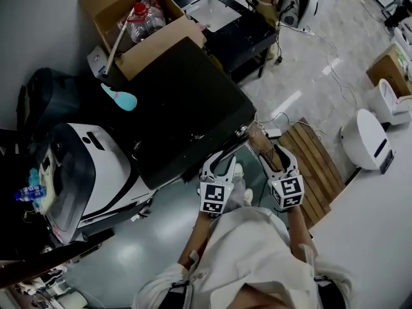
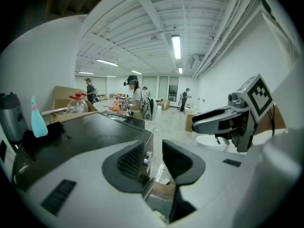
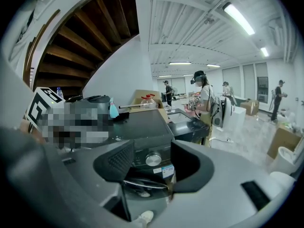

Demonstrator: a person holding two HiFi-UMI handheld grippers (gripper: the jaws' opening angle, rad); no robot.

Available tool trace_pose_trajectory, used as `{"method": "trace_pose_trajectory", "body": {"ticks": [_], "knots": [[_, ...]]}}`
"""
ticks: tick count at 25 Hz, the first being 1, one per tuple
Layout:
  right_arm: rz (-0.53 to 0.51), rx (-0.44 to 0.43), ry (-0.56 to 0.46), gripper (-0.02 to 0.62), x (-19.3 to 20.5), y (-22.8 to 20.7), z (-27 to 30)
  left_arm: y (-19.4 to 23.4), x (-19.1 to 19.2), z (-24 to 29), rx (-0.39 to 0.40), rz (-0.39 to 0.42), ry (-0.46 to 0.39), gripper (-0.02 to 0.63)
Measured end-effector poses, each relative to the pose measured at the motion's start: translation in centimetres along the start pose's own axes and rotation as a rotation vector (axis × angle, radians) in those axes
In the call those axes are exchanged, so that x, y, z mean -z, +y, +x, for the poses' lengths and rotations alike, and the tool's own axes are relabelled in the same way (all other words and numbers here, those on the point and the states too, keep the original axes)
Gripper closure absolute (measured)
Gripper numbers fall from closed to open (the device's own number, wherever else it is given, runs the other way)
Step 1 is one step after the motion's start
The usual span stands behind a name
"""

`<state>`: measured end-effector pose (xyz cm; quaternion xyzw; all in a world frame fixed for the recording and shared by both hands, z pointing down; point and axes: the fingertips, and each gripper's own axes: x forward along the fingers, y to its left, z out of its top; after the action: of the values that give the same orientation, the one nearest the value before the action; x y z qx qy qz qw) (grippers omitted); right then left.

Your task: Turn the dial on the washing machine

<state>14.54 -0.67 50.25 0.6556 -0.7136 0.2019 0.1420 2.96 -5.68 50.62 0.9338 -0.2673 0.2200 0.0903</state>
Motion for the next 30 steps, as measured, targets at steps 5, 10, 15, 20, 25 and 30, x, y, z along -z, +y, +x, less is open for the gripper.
{"method": "trace_pose_trajectory", "body": {"ticks": [5,10,15,20,25,30], "knots": [[-0.017,0.003,0.043,0.354,1.2,-0.1,2.7,0.8,1.9,1.6,0.035,-0.016,0.048,0.476],[-0.016,0.002,0.099,0.350,3.3,-0.1,5.2,1.1,3.5,2.8,0.069,-0.030,0.088,0.476],[-0.003,0.011,0.139,0.348,4.6,-0.1,7.3,1.6,4.5,3.8,0.102,-0.037,0.117,0.477],[-0.019,0.011,0.173,0.341,5.6,0.0,9.0,1.5,5.2,4.6,0.138,-0.043,0.137,0.476],[-0.039,-0.002,0.209,0.326,7.0,0.1,10.5,1.2,5.8,5.1,0.157,-0.042,0.157,0.476],[-0.058,-0.021,0.223,0.318,7.5,0.3,11.9,1.2,6.7,5.4,0.154,-0.041,0.173,0.477]]}}
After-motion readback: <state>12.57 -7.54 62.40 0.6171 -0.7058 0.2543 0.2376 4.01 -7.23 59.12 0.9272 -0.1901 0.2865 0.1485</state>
